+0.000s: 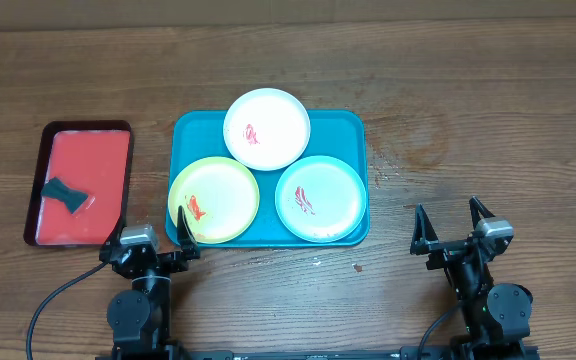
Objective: Clean dirty plates on tray and stack at the side
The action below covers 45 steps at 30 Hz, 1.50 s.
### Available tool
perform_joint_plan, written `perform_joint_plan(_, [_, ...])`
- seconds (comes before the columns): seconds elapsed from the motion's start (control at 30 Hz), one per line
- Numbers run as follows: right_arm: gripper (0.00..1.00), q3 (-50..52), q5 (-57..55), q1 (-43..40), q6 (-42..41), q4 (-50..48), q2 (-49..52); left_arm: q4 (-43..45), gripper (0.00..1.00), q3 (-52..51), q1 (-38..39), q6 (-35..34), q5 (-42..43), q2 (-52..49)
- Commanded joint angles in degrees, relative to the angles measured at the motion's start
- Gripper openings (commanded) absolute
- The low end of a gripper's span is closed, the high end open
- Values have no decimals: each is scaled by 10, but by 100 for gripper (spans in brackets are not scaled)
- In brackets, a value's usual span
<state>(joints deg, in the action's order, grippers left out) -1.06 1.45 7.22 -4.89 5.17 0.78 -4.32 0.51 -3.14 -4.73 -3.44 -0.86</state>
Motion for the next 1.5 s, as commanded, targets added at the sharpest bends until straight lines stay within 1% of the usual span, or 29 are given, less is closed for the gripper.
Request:
perform_joint_plan(0.0, [100,6,-3,0,0,-3,-6,1,100,-2,-2,0,5,5])
perform_joint_plan(0.8, [100,6,-3,0,0,-3,-6,2,100,-2,-2,0,5,5])
perform_joint_plan(0.83, [100,6,-3,0,0,-3,-6,2,100,-2,-2,-3,8,5])
perform_joint_plan(0.9, [100,6,-3,0,0,-3,-6,8,100,-2,-2,-30,30,5])
perform_joint_plan(0.93, [100,6,-3,0,0,-3,-6,24,100,-2,-2,-49,47,5])
perform_joint_plan(0.97, [100,6,-3,0,0,-3,-6,47,100,-2,-2,-84,81,5])
perform_joint_plan(1.07, [100,6,-3,0,0,-3,-6,95,100,-2,-2,-122,120,5])
perform_joint_plan(1.13, [100,6,-3,0,0,-3,-6,150,100,-2,-2,-138,144,5])
perform_joint_plan(1.23, [100,6,-3,0,0,-3,-6,254,100,-2,-2,-139,197,5])
perform_joint_plan(1.33, [100,6,-3,0,0,-3,-6,334,100,0,-2,-139,215,5])
perform_joint_plan(1.4, [100,6,-3,0,0,-3,-6,347,100,9,-2,-136,210,5])
perform_joint_plan(1.47, [100,6,-3,0,0,-3,-6,339,100,24,-2,-122,182,5])
